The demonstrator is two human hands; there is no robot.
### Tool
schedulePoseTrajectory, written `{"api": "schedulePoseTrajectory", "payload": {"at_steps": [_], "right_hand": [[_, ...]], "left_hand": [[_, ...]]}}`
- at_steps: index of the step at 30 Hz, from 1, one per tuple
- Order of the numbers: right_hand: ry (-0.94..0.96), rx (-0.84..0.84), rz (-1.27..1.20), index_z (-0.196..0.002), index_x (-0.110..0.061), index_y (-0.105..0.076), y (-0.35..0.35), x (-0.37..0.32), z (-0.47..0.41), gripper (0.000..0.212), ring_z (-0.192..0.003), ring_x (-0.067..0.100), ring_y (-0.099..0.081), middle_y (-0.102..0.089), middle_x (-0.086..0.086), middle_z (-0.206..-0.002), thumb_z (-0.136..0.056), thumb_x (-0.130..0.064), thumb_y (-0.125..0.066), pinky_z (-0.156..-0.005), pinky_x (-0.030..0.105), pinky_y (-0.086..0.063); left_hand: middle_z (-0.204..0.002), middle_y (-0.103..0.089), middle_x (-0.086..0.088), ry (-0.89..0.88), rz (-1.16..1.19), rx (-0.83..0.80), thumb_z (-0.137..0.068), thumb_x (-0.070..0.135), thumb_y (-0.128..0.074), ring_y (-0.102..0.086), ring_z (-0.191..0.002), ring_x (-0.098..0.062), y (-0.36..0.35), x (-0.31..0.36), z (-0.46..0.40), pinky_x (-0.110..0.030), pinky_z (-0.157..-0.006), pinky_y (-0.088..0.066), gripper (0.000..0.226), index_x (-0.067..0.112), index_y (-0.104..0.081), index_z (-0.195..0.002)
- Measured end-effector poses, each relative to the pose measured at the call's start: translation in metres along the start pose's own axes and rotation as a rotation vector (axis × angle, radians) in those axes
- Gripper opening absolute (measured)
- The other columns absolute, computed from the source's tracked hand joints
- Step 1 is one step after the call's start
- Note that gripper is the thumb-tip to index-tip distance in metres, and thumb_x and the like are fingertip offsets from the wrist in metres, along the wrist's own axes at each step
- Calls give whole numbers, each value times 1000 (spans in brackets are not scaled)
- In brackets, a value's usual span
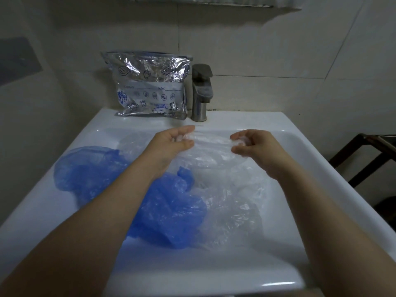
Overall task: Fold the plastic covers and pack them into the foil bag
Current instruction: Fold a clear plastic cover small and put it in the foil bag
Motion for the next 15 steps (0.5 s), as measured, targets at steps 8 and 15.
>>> {"api": "schedulePoseTrajectory", "payload": {"at_steps": [8, 15], "right_hand": [[165, 31, 280, -80, -16, -66, 7, -7, -1, 12, -53, 1, -47, -55, -8, -65, -89, -23, -62, -52, 13, -35], [-40, -109, -226, -89, -17, -68, 12, 6, 0, 14, -72, 11, -60, -63, 1, -78, -92, -13, -55, -73, 26, -50]], "left_hand": [[-83, -61, -2, -173, -646, 117, -86, 15, -66, -53, -79, -12, 2, 6, -1, -17, -62, -36, 12, 13, -70, -97], [-75, -58, 5, -7, -349, 7, -90, 19, -61, -51, -69, -5, 1, 2, 1, -18, -62, -36, 12, 19, -60, -78]]}}
Point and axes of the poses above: each hand's wrist, its own z-axis away from the middle knuckle, its own y-axis out of the back of the hand, x = y × z, the point moved 5 cm from there along -z, towards the middle knuckle
